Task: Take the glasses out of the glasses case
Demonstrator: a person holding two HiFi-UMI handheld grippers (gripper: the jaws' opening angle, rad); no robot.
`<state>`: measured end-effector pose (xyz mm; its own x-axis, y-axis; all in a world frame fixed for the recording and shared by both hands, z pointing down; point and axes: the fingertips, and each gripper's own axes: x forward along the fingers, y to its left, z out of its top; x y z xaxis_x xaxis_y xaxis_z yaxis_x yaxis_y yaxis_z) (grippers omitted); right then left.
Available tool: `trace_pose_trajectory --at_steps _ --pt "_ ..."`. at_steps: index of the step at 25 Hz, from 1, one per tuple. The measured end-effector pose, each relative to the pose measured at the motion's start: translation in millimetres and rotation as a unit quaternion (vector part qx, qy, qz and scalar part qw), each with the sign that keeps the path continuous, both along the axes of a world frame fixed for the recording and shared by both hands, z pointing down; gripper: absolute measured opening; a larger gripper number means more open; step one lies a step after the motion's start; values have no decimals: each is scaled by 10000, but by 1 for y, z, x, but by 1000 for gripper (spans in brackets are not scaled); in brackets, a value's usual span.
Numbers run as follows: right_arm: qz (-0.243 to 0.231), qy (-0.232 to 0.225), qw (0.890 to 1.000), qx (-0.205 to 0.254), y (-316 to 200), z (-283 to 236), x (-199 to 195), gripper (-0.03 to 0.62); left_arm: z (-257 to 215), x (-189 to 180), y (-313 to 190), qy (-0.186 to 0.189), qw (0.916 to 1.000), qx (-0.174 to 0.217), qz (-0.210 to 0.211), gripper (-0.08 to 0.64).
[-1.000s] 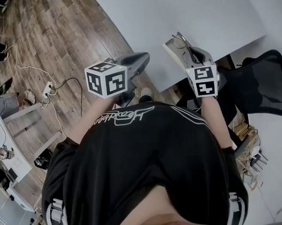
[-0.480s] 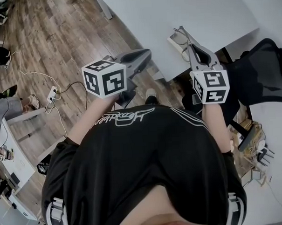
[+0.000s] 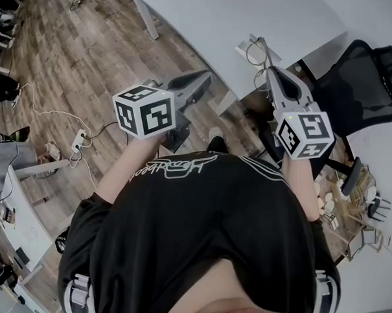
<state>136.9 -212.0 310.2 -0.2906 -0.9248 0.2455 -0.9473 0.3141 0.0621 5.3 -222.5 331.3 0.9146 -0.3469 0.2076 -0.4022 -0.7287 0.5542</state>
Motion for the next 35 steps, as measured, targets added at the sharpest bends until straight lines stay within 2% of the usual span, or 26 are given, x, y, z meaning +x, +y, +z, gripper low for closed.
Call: trace_pose_trajectory --at_steps 5,12,18,23,35 --pt "93 -270 9991 320 52 -18 -29 19 -15 -23 43 3 9996 197 196 6" --pt "138 -603 9958 679 112 -29 -56 20 -19 -49 92 59 9992 235 319 6" --pt "35 -934 9933 673 149 -21 -82 20 -13 -63 124 17 9987 284 430 6" --pt "-146 -1471 9868 656 171 -17 -92 19 -9 -67 144 15 9982 212 554 6" --pt "-334 -1740 9825 583 203 -1 -107 20 1 -68 166 7 9975 166 680 6"
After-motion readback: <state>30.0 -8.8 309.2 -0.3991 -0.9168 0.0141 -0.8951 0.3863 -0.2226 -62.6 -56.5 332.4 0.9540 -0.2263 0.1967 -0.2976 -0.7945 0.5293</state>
